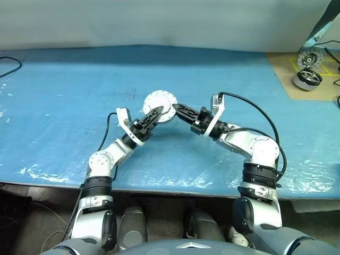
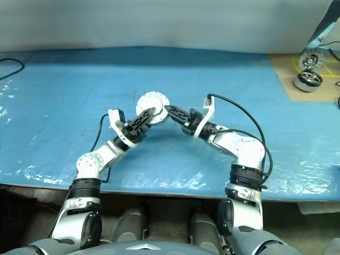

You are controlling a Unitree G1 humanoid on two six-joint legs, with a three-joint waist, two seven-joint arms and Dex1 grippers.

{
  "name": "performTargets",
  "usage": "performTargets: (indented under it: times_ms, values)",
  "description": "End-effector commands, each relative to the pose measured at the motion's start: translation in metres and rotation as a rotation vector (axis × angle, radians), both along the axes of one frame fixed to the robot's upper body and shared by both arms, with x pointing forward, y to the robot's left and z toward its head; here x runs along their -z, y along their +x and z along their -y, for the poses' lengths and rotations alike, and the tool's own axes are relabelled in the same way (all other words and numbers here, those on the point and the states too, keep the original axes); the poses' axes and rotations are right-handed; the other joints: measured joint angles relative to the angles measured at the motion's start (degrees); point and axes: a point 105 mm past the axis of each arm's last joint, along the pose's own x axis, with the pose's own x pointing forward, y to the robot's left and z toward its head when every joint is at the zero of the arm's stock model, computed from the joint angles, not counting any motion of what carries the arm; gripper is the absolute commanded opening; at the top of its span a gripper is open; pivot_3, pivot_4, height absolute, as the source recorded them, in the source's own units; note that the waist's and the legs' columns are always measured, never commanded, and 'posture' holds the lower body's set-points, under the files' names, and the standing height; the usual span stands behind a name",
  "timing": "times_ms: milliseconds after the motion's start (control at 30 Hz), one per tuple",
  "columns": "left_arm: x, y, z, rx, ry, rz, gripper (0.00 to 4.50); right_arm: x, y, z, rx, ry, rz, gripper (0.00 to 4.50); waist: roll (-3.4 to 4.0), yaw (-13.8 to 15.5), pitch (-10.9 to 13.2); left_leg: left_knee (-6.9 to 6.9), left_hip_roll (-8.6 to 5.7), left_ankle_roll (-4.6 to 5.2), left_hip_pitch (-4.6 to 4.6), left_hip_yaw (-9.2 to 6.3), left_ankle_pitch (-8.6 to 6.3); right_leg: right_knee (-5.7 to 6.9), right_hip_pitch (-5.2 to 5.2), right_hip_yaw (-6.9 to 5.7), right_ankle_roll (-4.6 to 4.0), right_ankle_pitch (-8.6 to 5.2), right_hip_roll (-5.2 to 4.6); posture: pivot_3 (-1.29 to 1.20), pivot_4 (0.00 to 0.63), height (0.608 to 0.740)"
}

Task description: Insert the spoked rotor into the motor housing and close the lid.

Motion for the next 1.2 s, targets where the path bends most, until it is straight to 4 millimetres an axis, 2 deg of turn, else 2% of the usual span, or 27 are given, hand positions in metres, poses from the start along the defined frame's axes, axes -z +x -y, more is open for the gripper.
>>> performTargets:
  times_ms: [33,100,233,467,600,767,867,967,1067,1200]
  values:
    - [-0.027,0.012,-0.032,-0.147,-0.068,0.046,2.53,-0.019,-0.010,-0.009,-0.070,0.048,0.069,1.07,0.00,0.0,0.0,0.01,0.00,0.00,-0.01,-0.01,0.00,0.00,0.00,0.00,0.00,0.00,0.00,0.00,0.150,0.740]
    - [-0.034,0.012,-0.032,-0.152,-0.078,0.053,2.50,-0.017,-0.007,-0.007,-0.038,0.026,0.059,1.07,0.00,0.0,0.0,0.02,0.00,0.00,-0.02,-0.03,0.00,0.02,0.00,-0.02,0.00,0.00,0.00,0.00,0.150,0.740]
    - [-0.032,0.020,-0.034,-0.199,-0.052,0.032,2.47,-0.015,-0.003,-0.005,0.009,-0.005,0.062,1.07,0.00,0.0,0.0,0.04,-0.01,0.00,-0.04,-0.11,0.00,0.02,0.00,-0.05,0.00,0.00,0.00,0.00,0.150,0.740]
    - [-0.036,0.030,-0.038,-0.258,-0.032,0.036,2.46,-0.019,-0.007,-0.006,-0.022,0.022,0.076,3.42,0.00,0.0,0.0,0.05,-0.01,0.00,-0.07,-0.41,0.00,0.00,0.03,-0.10,0.01,0.00,0.03,0.00,0.150,0.740]
    - [-0.039,0.035,-0.044,-0.292,-0.025,0.042,2.46,-0.019,-0.006,-0.005,-0.016,0.018,0.079,3.43,-0.01,0.2,0.0,0.15,-0.07,0.00,-0.33,-0.50,0.00,-0.07,0.03,-0.36,0.02,0.01,-0.02,0.00,0.150,0.740]
    - [-0.046,0.048,-0.084,-0.479,0.009,0.068,2.46,-0.012,0.002,0.008,0.075,-0.089,0.107,3.43,-0.01,0.2,0.0,0.36,0.00,0.00,-0.52,-0.64,0.00,-0.01,0.03,-0.58,0.02,0.01,-0.02,0.00,0.150,0.740]
    - [-0.031,0.057,-0.110,-0.612,0.116,0.040,2.46,0.003,0.013,0.017,0.165,-0.253,0.143,3.43,-0.02,-0.2,0.0,0.43,0.03,0.00,-0.50,-0.65,0.00,0.04,0.04,-0.59,0.03,0.02,-0.01,0.00,0.150,0.740]
    - [-0.004,0.064,-0.128,-0.692,0.240,-0.030,2.46,0.016,0.025,0.026,0.252,-0.370,0.159,3.43,-0.02,-0.2,0.0,0.42,0.02,-0.01,-0.47,-0.66,0.00,0.03,0.07,-0.59,0.04,0.02,-0.01,0.00,0.150,0.740]
    - [0.018,0.066,-0.132,-0.697,0.334,-0.066,2.46,0.015,0.027,0.026,0.261,-0.386,0.193,3.43,-0.03,0.2,0.0,0.44,0.00,-0.01,-0.54,-0.67,0.00,0.00,0.06,-0.62,0.06,0.03,-0.02,0.00,0.150,0.740]
    - [0.029,0.069,-0.133,-0.690,0.359,-0.103,2.46,0.014,0.025,0.020,0.241,-0.389,0.214,3.43,-0.10,0.5,0.1,0.54,-0.01,0.00,-0.73,-0.74,0.00,-0.01,0.06,-0.73,0.08,0.04,-0.10,0.00,0.150,0.740]
